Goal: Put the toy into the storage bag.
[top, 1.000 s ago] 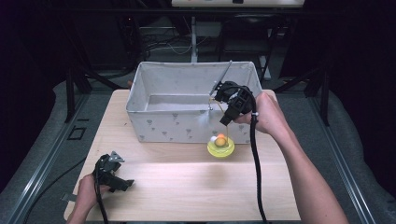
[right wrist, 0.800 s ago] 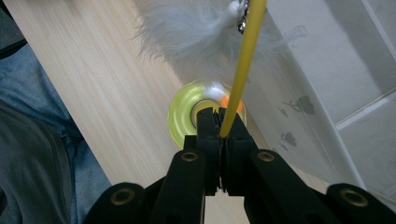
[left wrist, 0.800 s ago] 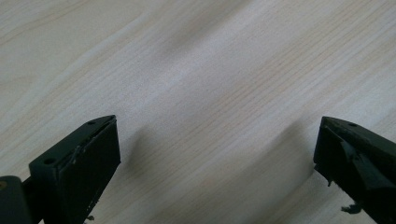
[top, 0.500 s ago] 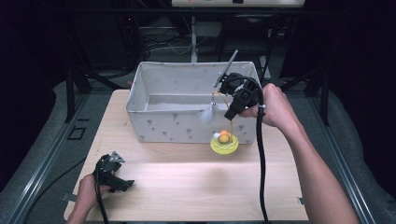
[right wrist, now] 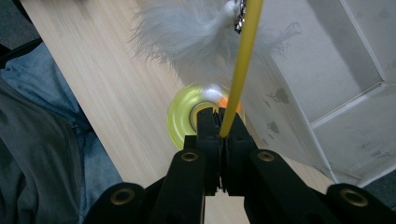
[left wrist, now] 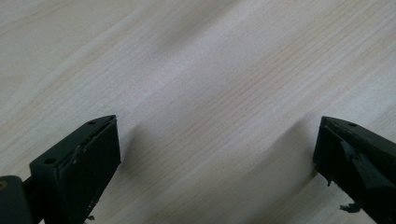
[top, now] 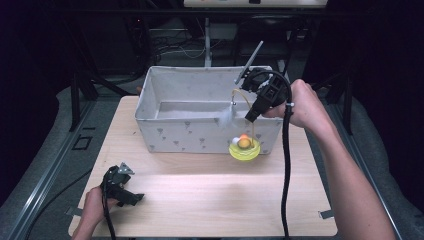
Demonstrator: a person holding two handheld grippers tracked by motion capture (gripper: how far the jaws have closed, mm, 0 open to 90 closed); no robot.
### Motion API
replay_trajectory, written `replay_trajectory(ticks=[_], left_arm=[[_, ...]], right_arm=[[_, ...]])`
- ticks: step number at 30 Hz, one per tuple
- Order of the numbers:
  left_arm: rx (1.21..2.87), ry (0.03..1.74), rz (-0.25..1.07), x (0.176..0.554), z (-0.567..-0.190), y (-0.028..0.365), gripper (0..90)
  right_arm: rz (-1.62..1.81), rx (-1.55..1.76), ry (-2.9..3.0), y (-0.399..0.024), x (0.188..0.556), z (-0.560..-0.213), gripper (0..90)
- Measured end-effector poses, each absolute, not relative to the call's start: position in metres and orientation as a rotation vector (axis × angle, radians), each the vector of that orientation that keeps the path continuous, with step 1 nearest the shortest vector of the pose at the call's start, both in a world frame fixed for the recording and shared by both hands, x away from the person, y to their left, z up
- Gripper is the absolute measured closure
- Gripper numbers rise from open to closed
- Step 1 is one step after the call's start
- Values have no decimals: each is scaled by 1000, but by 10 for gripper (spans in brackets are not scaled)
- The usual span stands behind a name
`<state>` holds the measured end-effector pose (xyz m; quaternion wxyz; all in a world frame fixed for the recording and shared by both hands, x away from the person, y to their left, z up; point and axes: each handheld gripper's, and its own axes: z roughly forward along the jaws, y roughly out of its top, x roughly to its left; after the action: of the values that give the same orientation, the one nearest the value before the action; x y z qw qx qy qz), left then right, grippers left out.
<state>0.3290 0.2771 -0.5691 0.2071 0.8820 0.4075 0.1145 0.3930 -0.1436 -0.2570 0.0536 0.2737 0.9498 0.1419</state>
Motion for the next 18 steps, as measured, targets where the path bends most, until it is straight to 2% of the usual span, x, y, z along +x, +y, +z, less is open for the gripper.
replay_trajectory(ticks=[18], left_arm=[[2451, 1133, 324, 329, -569, 277, 7]], right_arm=[[437, 848, 2860, -152, 395, -226, 879]])
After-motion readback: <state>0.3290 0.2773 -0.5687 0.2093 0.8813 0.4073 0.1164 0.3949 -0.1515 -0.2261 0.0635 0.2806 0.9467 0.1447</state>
